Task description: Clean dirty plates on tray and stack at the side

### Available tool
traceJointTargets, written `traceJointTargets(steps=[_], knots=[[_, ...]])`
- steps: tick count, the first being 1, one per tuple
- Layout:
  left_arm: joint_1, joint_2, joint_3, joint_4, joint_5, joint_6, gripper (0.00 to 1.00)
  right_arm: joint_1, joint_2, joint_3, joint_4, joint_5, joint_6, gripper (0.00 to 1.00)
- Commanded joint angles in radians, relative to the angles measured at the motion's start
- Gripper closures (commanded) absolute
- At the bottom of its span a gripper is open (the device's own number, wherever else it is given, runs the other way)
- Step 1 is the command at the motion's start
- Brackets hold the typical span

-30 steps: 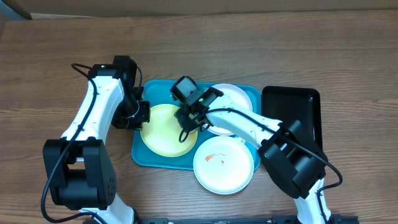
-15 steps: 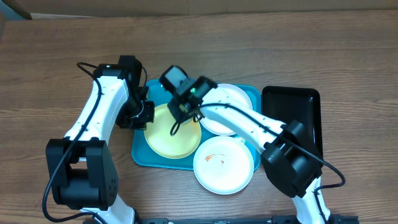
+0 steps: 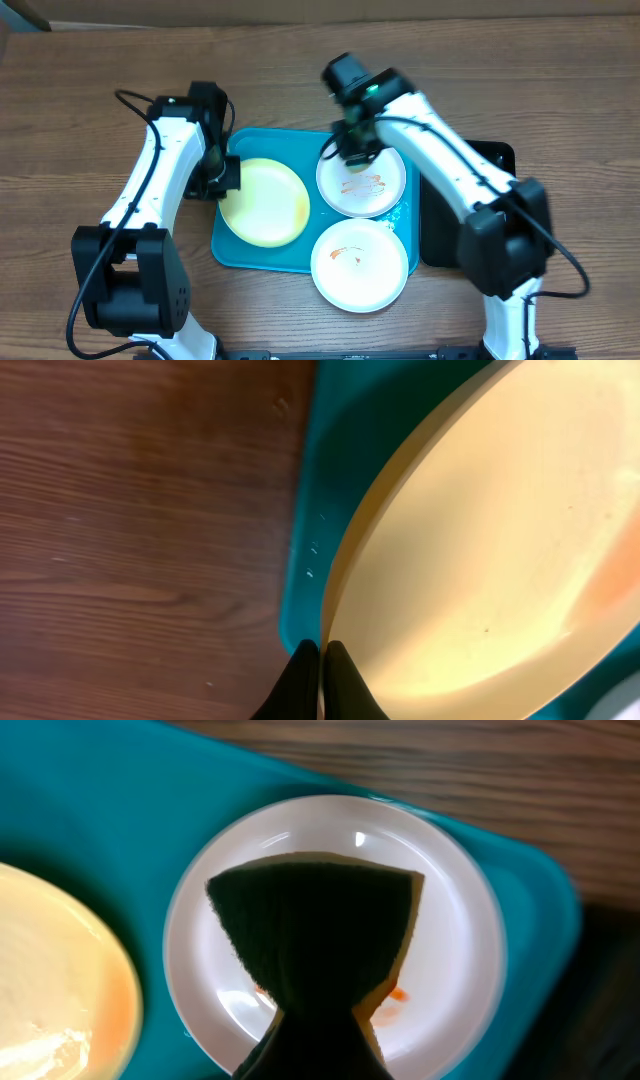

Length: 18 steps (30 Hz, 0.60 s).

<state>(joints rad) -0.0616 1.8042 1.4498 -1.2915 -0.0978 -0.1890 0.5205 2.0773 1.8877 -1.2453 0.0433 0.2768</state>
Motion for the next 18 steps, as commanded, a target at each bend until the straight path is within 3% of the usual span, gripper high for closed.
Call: traceJointTargets(steps=[1,10,14,18], knots=[[-0.005,-0.079,0.083,-0.006,-0.111,-0.063,0.96,-0.098,-0.131,0.023,-0.022,-0.026,0.047,0.96],[-0.03,-0.235,0.122,0.031,-0.24,-0.062,0.96,-0.387,-0.185,0.01,-0.144,-0.317,-0.049,0.96],[-0.087,-0.266,0.122,0.048,-0.274,-0.058,0.96,-0.465,-0.186,-0.022,-0.196,-0.335,-0.068,0.96],[-0.171,-0.269,0.122,0.046,-0.404,-0.062,0.96,-0.529,-0.189,-0.057,-0.219,-0.423,-0.141,0.96]])
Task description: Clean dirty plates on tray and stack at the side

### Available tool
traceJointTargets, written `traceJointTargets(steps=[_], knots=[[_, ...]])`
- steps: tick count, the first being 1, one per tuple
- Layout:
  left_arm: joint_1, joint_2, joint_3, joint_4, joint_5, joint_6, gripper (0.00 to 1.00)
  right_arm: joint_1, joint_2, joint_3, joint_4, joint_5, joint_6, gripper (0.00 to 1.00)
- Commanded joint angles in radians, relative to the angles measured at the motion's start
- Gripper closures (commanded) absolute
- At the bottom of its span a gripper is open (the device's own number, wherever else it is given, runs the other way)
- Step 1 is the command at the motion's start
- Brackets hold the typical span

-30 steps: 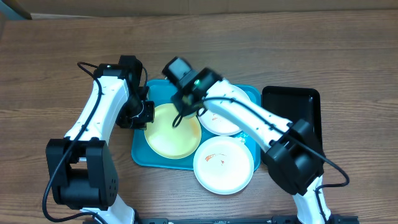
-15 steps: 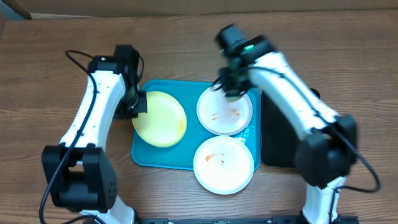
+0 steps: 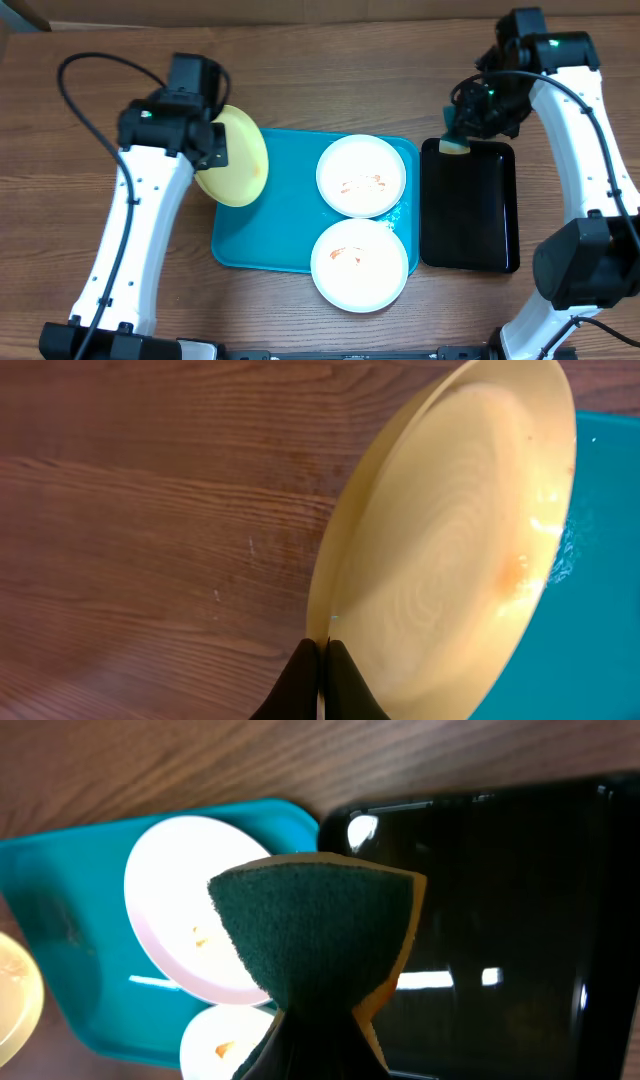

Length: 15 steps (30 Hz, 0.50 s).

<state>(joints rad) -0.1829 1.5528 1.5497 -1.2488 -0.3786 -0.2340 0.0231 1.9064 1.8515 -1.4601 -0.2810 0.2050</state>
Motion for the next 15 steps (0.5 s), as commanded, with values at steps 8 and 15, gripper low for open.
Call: traceJointTargets(steps=[8,15], knots=[[-0.232,-0.018,0.022,0.0,-0.403,-0.09,0.96,-0.108,-0.023,-0.104,-0.027,-0.219,-0.172,0.96],[-0.34,-0.018,0.022,0.004,-0.545,-0.126,0.96,-0.109,-0.023,-0.186,-0.017,-0.219,-0.197,0.96]])
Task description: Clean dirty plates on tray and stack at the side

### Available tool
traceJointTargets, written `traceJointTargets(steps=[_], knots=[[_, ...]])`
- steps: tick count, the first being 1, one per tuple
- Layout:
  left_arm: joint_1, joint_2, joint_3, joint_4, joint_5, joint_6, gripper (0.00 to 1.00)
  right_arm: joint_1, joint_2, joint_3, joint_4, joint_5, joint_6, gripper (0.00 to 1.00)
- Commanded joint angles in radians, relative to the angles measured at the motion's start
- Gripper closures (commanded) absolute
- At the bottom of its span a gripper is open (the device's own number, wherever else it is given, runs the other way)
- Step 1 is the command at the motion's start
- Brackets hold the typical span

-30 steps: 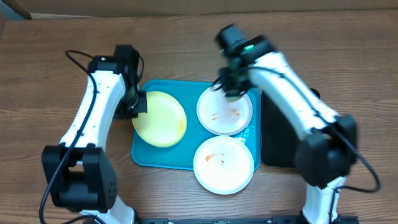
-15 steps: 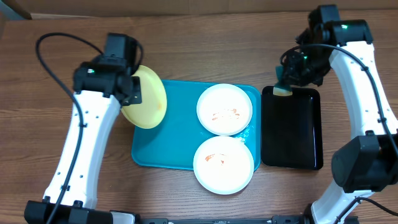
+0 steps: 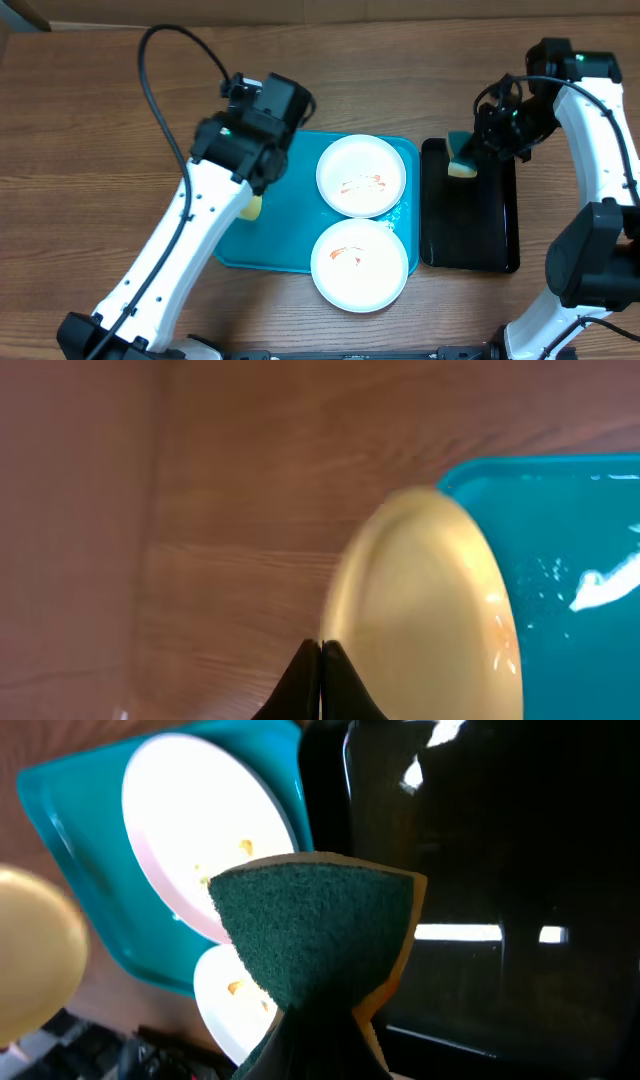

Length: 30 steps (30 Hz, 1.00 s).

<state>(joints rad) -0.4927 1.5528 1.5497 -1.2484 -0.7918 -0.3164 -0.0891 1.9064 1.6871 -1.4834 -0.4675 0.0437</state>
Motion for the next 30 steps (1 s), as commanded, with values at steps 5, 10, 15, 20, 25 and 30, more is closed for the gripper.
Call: traceJointTargets(steps=[5,10,15,20,25,30], knots=[[-0.075,-0.018,0.022,0.005,-0.169,-0.048,0.96,0.002,-0.023,-0.054,0.023,-0.032,-0.045,0.96],[-0.077,-0.018,0.022,0.004,-0.153,-0.067,0.96,0.002,-0.023,-0.056,0.029,-0.031,-0.053,0.96],[-0.065,-0.018,0.022,0.0,-0.093,-0.085,0.96,0.002,-0.023,-0.056,0.033,-0.024,-0.053,0.96],[0.005,-0.018,0.022,0.001,0.083,-0.122,0.96,0.003,-0.023,-0.056,0.028,0.003,-0.06,0.96],[0.095,-0.018,0.022,-0.013,0.283,-0.122,0.96,0.003,-0.023,-0.056,0.025,0.006,-0.075,0.96],[0.22,-0.018,0.022,-0.021,0.578,-0.089,0.9,0.003,-0.023,-0.056,0.023,0.006,-0.075,0.96]])
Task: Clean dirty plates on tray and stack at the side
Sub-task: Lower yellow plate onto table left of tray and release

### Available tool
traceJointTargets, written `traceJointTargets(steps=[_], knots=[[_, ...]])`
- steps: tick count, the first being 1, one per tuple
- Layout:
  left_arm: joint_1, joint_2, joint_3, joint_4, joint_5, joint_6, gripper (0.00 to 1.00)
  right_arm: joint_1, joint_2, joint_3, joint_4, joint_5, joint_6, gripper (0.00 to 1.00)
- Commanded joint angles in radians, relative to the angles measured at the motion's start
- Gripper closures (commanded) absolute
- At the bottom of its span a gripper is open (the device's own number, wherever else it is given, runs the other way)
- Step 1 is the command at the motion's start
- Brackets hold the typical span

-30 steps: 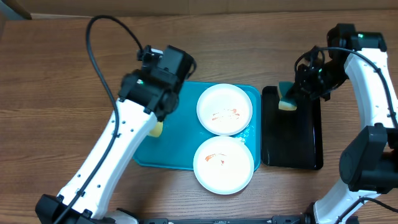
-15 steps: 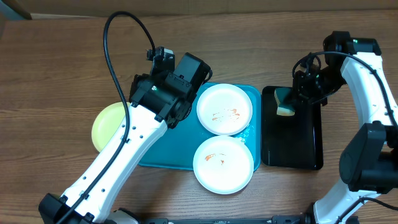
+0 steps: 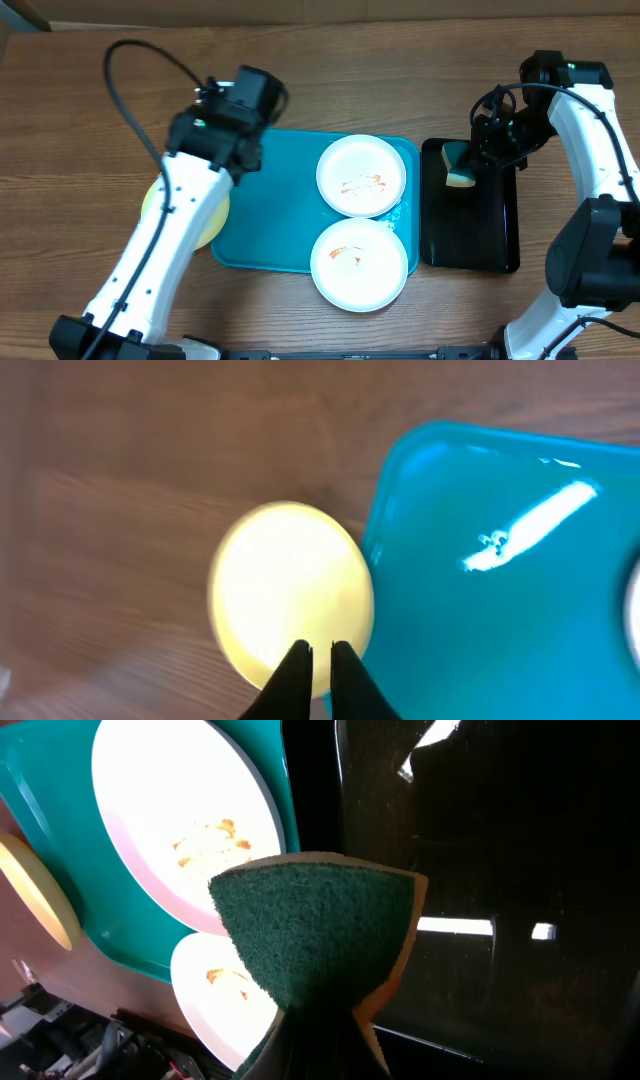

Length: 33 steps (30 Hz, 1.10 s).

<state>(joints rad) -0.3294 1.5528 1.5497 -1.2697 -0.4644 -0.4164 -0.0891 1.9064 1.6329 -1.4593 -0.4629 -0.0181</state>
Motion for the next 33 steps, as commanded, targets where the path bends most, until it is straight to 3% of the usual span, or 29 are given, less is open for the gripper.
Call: traceJointTargets(steps=[1,4,7,9,22,33], knots=[[0.082,-0.018,0.022,0.011,0.355,0.062,0.9,0.003,-0.023,-0.002,-0.001,0.002,-0.014,0.96],[0.124,-0.014,0.021,0.024,0.571,0.201,0.86,0.003,-0.023,-0.002,-0.001,0.002,-0.016,0.96],[0.145,-0.002,0.018,0.005,0.655,0.28,0.86,0.003,-0.023,-0.002,-0.002,0.002,-0.016,0.96],[0.147,0.009,0.003,-0.003,0.657,0.308,0.96,0.003,-0.023,-0.002,-0.002,0.002,-0.016,0.96],[0.176,0.111,-0.229,0.116,0.66,0.323,0.96,0.003,-0.023,-0.002,-0.008,0.044,-0.017,0.96],[0.357,0.149,-0.373,0.23,0.64,0.323,0.96,0.003,-0.023,-0.002,-0.013,0.054,-0.016,0.96]])
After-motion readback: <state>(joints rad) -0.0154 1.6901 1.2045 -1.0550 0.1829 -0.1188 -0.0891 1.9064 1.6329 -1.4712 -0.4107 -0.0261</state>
